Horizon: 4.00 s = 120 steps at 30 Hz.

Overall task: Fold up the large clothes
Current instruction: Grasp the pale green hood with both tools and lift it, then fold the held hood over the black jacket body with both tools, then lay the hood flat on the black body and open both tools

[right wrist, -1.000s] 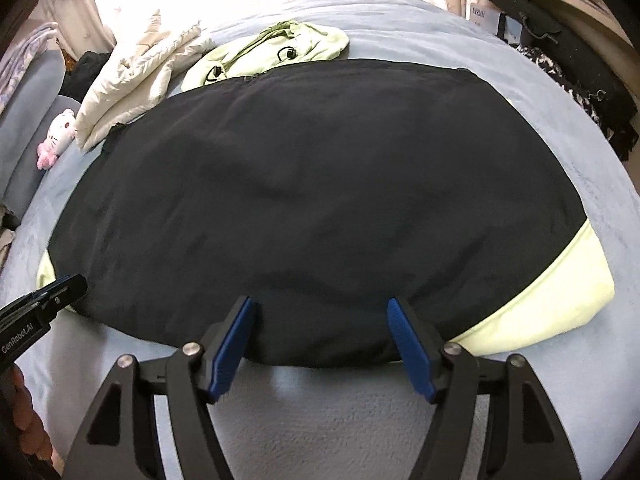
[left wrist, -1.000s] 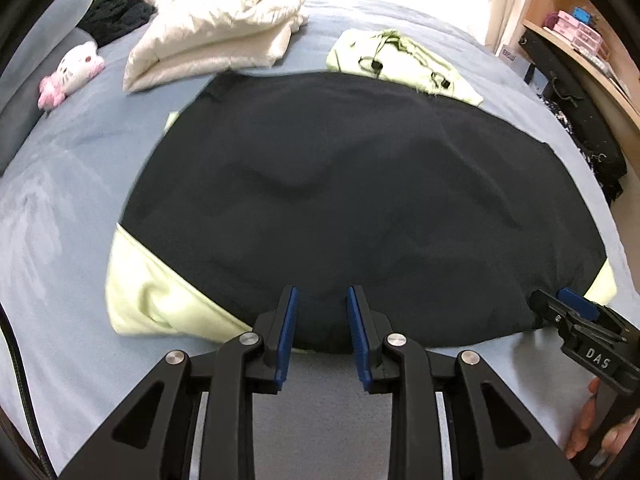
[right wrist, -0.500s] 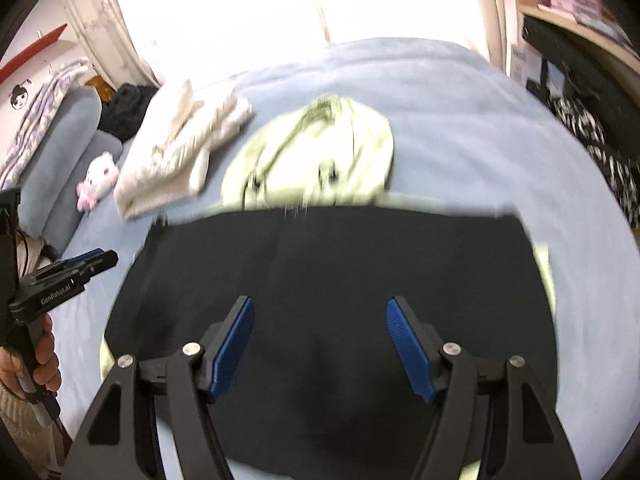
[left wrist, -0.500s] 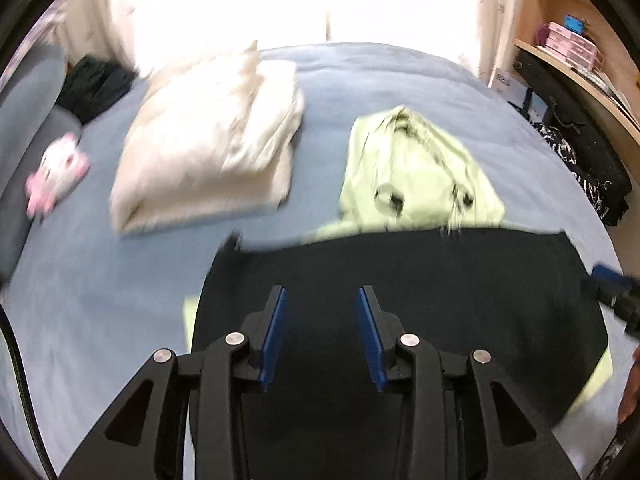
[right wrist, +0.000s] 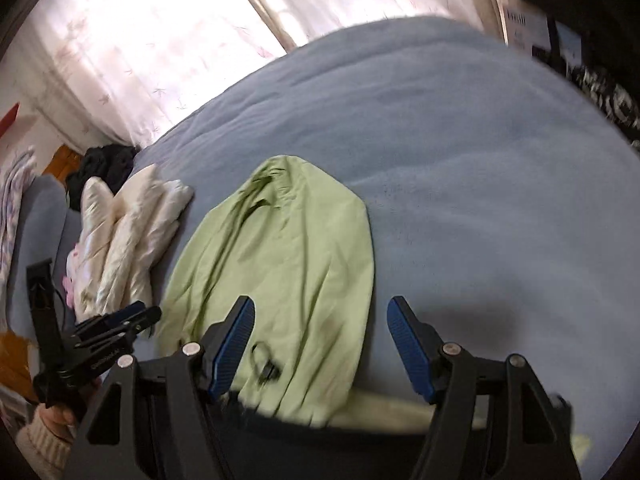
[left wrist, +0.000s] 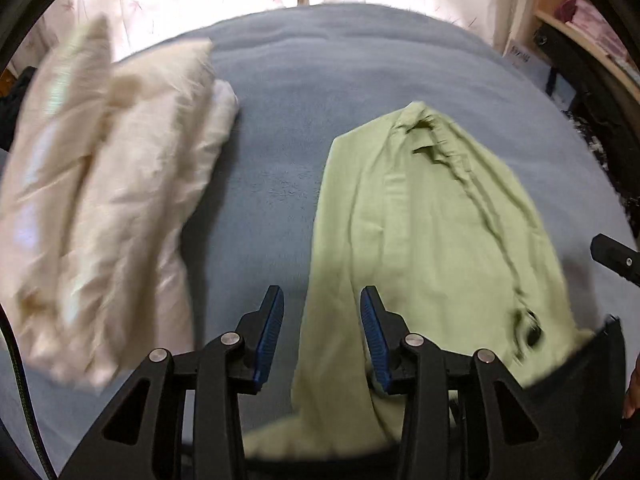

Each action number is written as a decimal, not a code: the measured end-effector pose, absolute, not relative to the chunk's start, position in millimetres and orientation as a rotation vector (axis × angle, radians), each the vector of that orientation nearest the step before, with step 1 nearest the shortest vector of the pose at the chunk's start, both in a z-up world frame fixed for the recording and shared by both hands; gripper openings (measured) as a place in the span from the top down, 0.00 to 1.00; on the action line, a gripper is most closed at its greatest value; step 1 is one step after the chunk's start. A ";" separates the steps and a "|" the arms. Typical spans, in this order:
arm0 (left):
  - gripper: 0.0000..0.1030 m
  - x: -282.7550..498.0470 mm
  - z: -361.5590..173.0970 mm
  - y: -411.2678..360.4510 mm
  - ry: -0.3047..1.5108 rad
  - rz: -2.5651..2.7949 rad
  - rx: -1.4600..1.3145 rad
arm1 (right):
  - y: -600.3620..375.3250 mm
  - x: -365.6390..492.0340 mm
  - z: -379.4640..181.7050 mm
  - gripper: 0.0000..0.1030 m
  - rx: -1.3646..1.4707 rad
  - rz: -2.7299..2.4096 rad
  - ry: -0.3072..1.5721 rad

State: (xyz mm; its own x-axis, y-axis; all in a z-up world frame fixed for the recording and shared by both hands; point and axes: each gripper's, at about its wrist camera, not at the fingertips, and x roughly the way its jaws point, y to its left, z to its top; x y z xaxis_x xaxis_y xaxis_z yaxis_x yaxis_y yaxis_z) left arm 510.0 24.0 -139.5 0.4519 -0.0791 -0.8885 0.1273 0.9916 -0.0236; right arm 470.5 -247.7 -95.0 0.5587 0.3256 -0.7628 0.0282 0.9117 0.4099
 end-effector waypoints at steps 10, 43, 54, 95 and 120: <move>0.41 550.4 -182.5 26.2 1.092 -0.092 0.056 | -246.1 531.0 -149.3 0.33 0.419 0.178 1.032; 0.99 302.2 -67.4 91.3 0.908 -0.190 -0.044 | -204.0 309.1 -28.7 0.92 0.210 0.351 0.786; 0.99 192.9 -102.7 96.4 1.024 -0.220 -0.056 | -210.7 196.4 -101.5 0.84 0.131 0.228 1.049; 0.95 206.1 -173.5 88.2 1.072 -0.397 -0.648 | -183.3 205.9 -144.9 0.84 0.539 0.339 1.062; 0.57 178.1 -116.7 35.9 0.909 -0.186 -0.129 | -166.4 164.8 -75.2 0.72 0.282 0.221 0.810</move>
